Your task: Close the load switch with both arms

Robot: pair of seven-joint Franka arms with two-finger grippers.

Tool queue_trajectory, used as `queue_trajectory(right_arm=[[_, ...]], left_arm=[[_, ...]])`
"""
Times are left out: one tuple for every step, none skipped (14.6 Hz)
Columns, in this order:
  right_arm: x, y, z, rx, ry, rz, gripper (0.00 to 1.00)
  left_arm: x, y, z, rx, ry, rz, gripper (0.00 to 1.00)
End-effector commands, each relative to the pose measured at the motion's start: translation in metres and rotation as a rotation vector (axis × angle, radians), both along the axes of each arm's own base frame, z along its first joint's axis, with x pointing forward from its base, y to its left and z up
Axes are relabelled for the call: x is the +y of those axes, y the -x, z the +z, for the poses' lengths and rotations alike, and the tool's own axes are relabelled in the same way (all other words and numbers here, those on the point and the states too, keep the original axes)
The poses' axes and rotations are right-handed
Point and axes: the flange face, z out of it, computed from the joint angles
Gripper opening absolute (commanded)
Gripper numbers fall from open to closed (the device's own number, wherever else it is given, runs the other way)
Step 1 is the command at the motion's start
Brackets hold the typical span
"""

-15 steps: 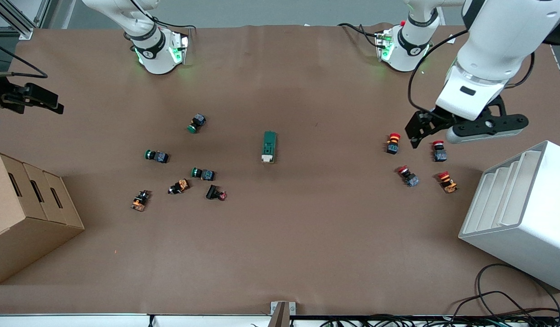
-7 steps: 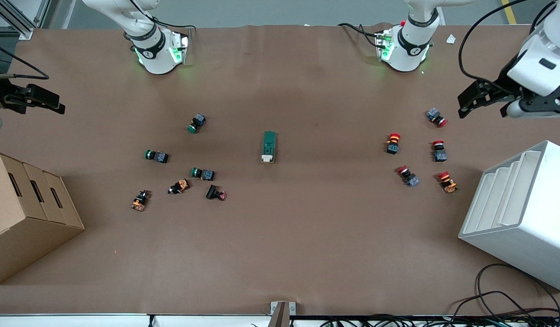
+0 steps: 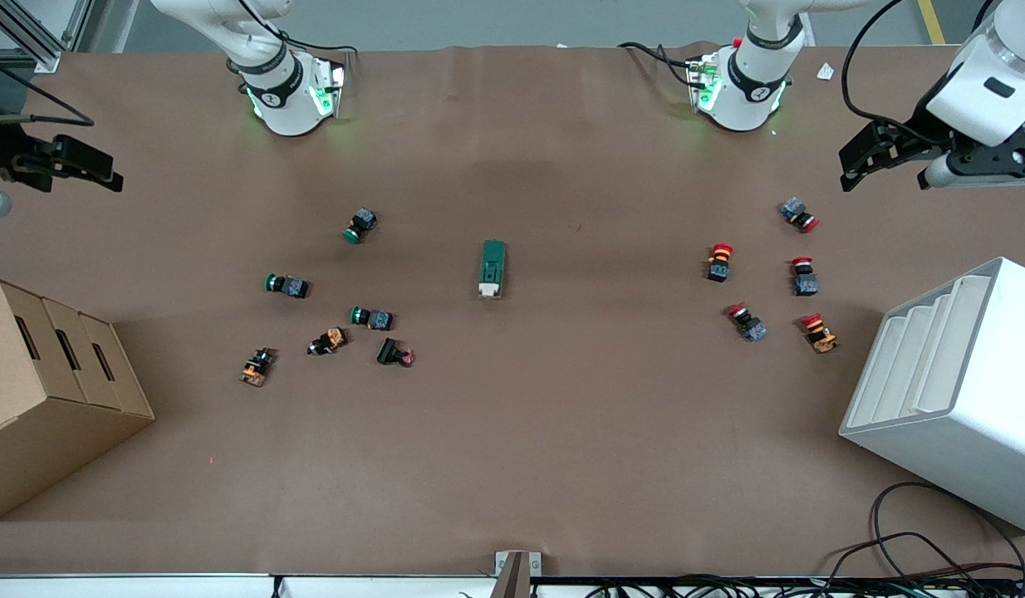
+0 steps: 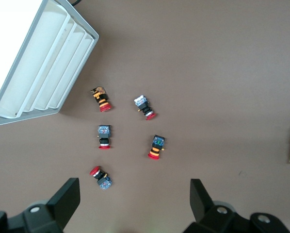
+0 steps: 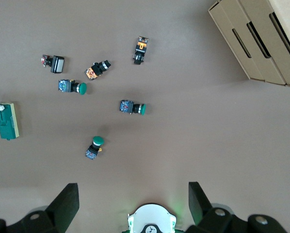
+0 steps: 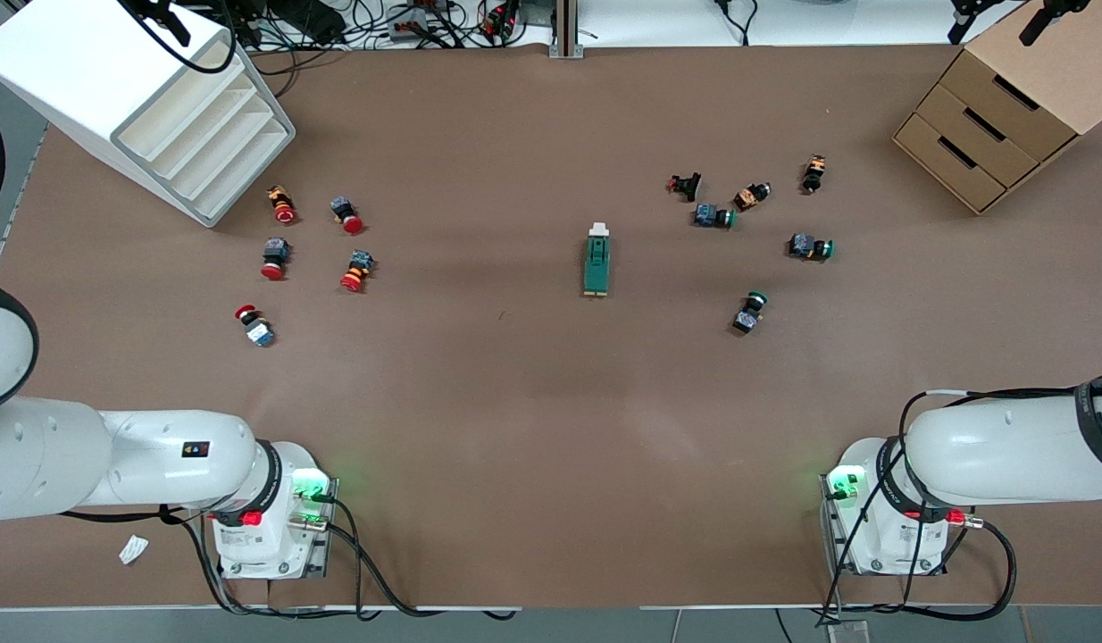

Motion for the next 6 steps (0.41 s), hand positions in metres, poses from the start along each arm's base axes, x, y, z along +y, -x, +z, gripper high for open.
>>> queue_trajectory(right_arm=[[0.0085, 0.0214, 0.003, -0.015, 0.009, 0.022, 1.0], [0.01, 0.0242, 0.0039, -0.013, 0.009, 0.021, 1.0], [0.01, 0.0264, 0.004, -0.012, 0.01, 0.018, 1.0], [0.01, 0.0283, 0.0056, -0.015, 0.01, 0.018, 1.0], [0.01, 0.029, 0.0067, -0.019, 0.01, 0.018, 1.0], [0.01, 0.0284, 0.007, -0.024, 0.01, 0.017, 1.0]], left_arm=[[0.0072, 0.005, 0.0034, 0.006, 0.006, -0.037, 1.0], [0.0082, 0.0048, 0.0041, 0.005, 0.003, -0.049, 1.0], [0.0098, 0.0036, 0.0069, -0.001, 0.004, -0.06, 1.0], [0.0149, 0.0, 0.0068, -0.001, 0.005, -0.058, 1.0], [0.0157, -0.001, 0.008, -0.003, 0.005, -0.059, 1.0], [0.0159, -0.0015, 0.0072, -0.001, 0.004, -0.056, 1.0]])
